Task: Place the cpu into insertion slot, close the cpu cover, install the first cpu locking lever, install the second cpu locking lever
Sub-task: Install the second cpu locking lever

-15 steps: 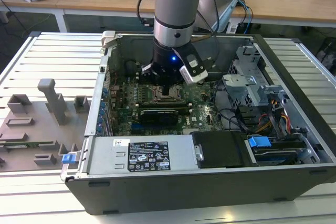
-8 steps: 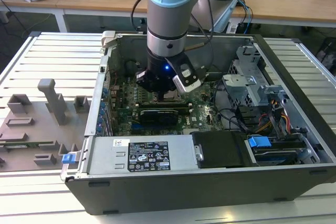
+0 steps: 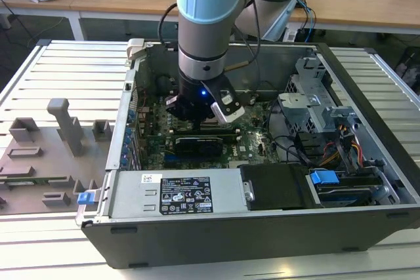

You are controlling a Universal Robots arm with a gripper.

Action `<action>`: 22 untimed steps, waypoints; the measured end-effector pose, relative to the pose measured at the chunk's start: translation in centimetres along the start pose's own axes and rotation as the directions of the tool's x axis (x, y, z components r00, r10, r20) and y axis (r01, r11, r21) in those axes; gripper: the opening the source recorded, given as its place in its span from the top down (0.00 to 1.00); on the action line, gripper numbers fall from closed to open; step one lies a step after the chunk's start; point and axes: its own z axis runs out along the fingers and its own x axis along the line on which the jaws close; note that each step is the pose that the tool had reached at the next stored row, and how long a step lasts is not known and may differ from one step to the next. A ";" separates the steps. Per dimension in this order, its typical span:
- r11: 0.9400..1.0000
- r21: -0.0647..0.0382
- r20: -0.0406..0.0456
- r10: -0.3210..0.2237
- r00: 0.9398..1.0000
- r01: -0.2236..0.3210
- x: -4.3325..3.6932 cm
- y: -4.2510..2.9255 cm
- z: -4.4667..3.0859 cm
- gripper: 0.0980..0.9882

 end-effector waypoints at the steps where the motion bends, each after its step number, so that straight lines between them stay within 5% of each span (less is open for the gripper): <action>1: 1.000 -0.009 0.001 -0.003 1.000 0.003 0.28 0.02 0.06 0.99; 3: 0.999 -0.029 0.001 -0.013 1.000 0.013 0.95 0.05 0.33 0.99; 7: 0.998 -0.050 0.001 -0.029 1.000 0.030 1.06 -0.07 1.14 0.99; 13: 0.998 -0.059 0.002 -0.035 0.999 0.035 1.00 0.29 1.80 0.99; 22: 0.998 -0.059 0.004 -0.036 0.999 0.036 0.95 0.16 1.20 0.99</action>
